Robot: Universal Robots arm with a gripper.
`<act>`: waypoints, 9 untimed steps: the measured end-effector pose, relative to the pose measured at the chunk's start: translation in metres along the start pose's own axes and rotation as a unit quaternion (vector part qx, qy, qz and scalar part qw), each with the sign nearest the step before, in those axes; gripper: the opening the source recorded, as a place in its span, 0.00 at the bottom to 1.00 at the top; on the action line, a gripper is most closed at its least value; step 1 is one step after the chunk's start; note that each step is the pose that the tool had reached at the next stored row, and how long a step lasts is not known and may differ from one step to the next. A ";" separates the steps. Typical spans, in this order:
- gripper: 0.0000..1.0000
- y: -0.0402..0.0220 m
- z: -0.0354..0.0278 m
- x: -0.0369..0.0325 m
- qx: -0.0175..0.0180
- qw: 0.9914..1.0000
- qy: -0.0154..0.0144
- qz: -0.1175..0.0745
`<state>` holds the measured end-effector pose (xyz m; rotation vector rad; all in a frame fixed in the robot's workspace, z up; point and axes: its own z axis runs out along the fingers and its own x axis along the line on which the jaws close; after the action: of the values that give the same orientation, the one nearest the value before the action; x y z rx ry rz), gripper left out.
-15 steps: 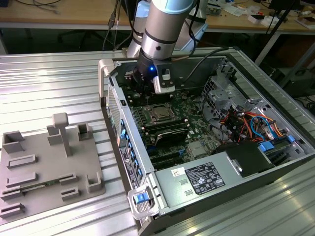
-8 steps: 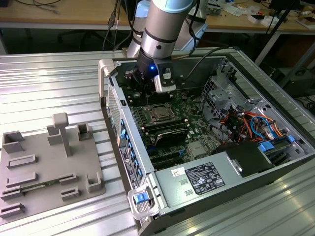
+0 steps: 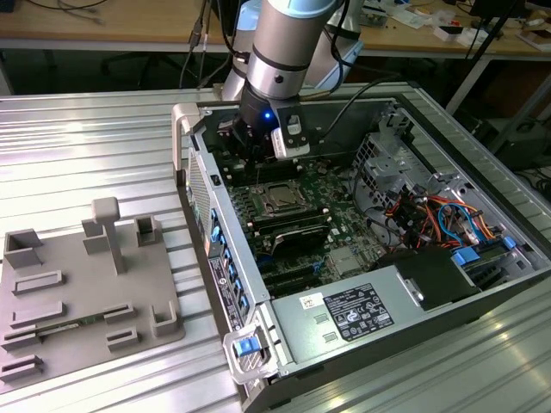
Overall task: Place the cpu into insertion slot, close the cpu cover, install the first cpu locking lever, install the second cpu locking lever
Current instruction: 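Install the first cpu locking lever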
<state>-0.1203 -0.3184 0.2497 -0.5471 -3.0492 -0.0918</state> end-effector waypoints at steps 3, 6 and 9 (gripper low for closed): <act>0.11 0.0003 0.0009 -0.0001 0.001 1.000 0.001 -0.020; 0.11 0.0037 0.0031 -0.0006 0.001 1.000 0.001 -0.029; 0.11 0.0065 0.0041 -0.0005 0.002 0.999 0.002 -0.035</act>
<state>-0.1177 -0.3123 0.2459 -0.4398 -3.0647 -0.0901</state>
